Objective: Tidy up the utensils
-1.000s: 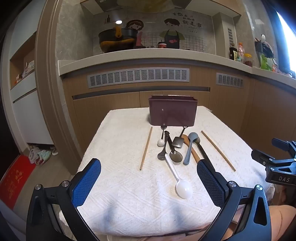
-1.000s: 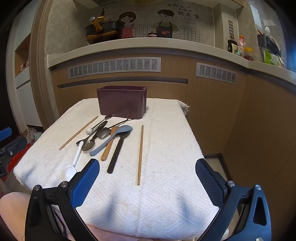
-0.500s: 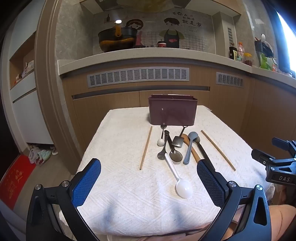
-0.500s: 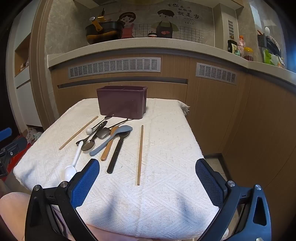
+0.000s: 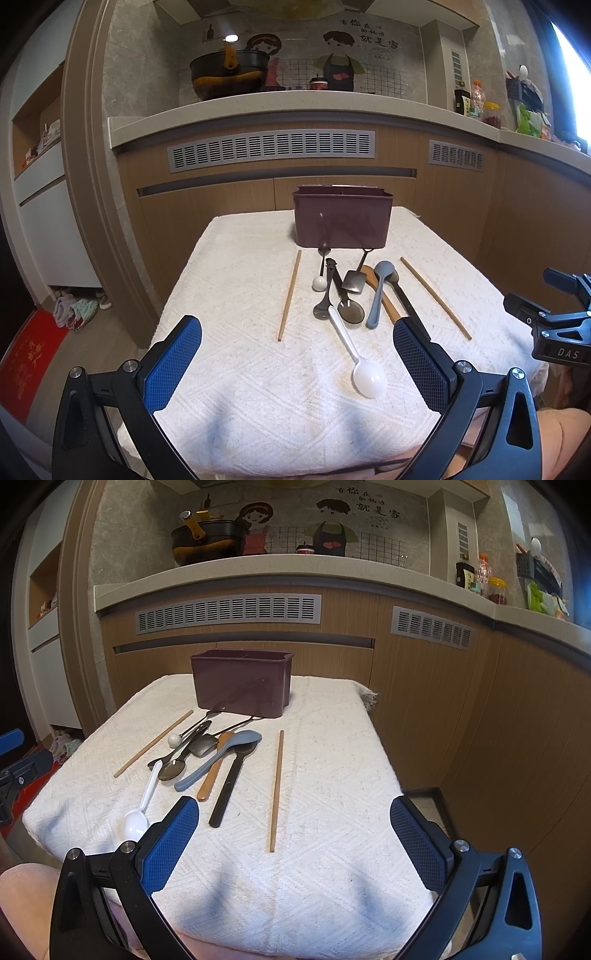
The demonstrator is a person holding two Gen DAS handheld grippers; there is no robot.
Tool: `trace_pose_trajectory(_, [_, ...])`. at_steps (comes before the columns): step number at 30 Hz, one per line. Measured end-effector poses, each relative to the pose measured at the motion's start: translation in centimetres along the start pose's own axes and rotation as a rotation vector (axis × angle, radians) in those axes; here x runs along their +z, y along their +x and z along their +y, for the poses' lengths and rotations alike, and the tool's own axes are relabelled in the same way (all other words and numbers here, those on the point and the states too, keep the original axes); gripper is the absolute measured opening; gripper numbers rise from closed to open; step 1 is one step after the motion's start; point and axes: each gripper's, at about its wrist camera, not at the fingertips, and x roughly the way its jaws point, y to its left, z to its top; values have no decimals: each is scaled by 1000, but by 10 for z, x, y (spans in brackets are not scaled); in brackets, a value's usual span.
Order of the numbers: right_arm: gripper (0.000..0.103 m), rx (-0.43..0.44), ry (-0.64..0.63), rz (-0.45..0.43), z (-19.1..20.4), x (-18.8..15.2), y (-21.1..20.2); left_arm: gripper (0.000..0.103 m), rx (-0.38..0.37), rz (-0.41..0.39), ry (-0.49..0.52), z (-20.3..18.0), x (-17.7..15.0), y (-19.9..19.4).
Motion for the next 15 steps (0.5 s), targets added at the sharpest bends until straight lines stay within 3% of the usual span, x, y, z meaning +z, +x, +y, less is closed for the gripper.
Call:
trace_pose_trajectory(7, [103,-17,-50,-34,-1,22,11,103,-13,18,1,11,23,31])
trace_pose_trajectory(15, [103,-6,-94,44,6,46,60,103,-67,146,-53,25,45,102])
